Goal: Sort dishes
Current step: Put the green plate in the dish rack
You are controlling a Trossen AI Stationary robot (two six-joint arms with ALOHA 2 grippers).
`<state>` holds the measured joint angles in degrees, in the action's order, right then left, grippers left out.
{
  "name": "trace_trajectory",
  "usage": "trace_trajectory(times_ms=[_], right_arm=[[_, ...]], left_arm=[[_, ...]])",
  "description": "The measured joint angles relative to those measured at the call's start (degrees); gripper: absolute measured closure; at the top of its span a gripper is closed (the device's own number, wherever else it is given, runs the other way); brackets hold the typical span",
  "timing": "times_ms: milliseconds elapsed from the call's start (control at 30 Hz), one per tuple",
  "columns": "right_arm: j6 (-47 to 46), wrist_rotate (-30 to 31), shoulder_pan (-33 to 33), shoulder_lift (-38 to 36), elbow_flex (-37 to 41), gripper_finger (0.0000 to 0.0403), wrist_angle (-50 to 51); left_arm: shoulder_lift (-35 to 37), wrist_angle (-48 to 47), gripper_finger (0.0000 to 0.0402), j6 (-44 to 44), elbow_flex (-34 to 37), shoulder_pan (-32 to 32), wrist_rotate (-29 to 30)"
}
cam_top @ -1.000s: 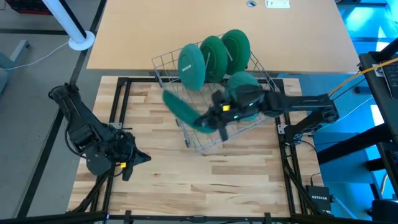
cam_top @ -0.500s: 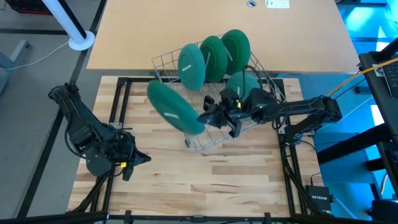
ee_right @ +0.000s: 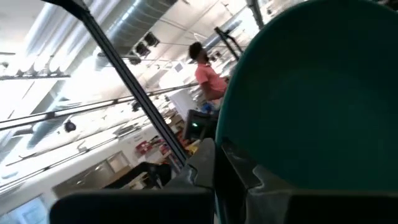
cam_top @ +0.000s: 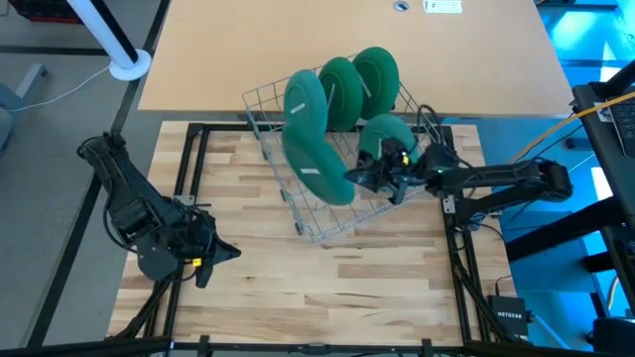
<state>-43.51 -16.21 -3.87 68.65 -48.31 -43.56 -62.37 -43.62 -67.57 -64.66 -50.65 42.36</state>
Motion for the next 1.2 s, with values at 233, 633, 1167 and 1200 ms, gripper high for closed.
trace_trajectory(times_ms=[233, 633, 1167, 1200], right_arm=[[-1.05, 8.8, 0.4, -6.55, 10.6, 0.0396, -0.67], [-4.97, 18.84, 2.02, -6.72, 19.98, 0.0396, -7.81], [-5.75, 21.44, 1.97, -6.67, 20.88, 0.0368, 7.76], [-5.68, 21.19, 2.04, -6.72, 20.76, 0.0361, 9.49]], left_arm=[[0.0, -0.7, 0.0398, -0.14, 0.0, 0.02, 0.01], [0.0, -0.87, 0.0398, -0.13, 0.0, 0.09, 0.11], [0.0, -0.87, 0.0398, 0.02, 0.0, 0.09, 0.23], [0.0, -0.87, 0.0398, 0.02, 0.0, 0.09, 0.23]])
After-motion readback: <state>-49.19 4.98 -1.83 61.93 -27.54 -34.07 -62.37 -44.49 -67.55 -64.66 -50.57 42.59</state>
